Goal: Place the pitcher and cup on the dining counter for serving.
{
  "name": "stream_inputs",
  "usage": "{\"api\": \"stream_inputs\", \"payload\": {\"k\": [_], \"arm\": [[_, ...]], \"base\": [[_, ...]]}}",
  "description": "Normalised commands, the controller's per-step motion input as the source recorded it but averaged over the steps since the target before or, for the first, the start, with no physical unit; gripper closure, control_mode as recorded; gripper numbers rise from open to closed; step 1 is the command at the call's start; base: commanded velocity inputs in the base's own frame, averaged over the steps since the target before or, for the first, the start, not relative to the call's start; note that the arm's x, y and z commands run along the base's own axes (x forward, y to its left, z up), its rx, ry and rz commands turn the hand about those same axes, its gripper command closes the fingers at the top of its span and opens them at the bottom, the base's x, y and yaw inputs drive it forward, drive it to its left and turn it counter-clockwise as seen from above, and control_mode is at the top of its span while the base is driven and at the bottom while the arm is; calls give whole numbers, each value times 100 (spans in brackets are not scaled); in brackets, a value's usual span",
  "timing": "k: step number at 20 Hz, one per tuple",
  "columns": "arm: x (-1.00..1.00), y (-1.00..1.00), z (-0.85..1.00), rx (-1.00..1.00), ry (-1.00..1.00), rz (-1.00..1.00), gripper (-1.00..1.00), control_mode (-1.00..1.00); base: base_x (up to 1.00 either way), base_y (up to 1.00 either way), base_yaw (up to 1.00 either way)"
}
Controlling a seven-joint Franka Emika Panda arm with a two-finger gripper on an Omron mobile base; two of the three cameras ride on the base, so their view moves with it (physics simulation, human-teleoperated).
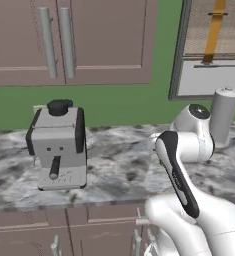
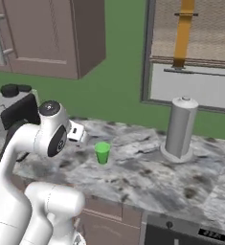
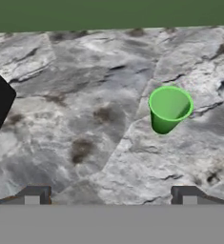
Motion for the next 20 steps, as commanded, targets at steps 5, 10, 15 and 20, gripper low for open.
{"api": "stream_inputs", "payload": {"k": [5,10,15,20], "arm": [[0,0,0,0,0,0,-100,100],[0,0,0,0,0,0,-100,100],[0,0,0,0,0,0,-100,100],[1,-1,0,0,0,0,-100,-100]], "base": [[15,-5,-45],[-38,-3,-28],[-39,0,-12],[0,0,0]]}}
